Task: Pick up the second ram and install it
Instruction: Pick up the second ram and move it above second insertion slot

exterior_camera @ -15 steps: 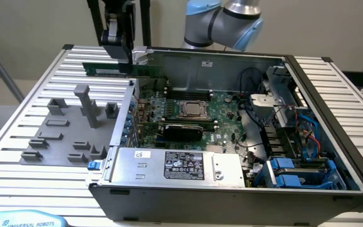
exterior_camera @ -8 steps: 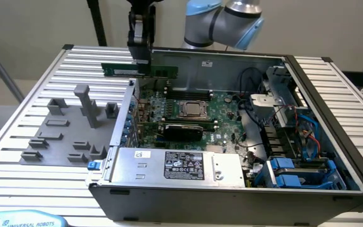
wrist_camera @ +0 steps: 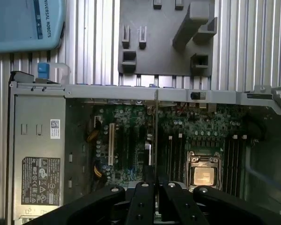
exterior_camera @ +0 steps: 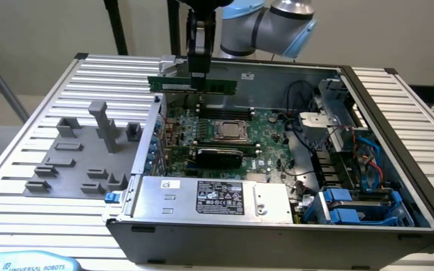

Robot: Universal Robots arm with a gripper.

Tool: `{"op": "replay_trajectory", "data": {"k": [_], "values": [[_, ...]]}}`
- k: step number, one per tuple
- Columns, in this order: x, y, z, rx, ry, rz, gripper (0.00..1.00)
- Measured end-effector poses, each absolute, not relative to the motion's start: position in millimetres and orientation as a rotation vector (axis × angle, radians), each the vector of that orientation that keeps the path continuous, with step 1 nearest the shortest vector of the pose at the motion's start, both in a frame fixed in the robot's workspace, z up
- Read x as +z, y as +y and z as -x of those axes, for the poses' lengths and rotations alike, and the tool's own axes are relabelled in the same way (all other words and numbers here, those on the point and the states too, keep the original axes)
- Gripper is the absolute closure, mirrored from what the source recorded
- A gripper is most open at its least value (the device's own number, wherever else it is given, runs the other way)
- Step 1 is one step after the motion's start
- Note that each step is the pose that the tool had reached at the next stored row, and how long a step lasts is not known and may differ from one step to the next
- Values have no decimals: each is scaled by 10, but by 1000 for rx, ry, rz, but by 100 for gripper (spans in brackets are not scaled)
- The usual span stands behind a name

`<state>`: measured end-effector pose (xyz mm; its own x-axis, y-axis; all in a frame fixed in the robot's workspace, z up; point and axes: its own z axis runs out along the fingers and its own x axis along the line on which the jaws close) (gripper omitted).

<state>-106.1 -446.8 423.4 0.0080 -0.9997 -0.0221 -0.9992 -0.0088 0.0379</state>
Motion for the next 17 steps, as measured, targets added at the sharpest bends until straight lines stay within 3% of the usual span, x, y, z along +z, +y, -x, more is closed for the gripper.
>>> {"op": "replay_trajectory", "data": {"k": [17], "values": [[3945,-4052,505,-66,-2204,-2222,87]]}}
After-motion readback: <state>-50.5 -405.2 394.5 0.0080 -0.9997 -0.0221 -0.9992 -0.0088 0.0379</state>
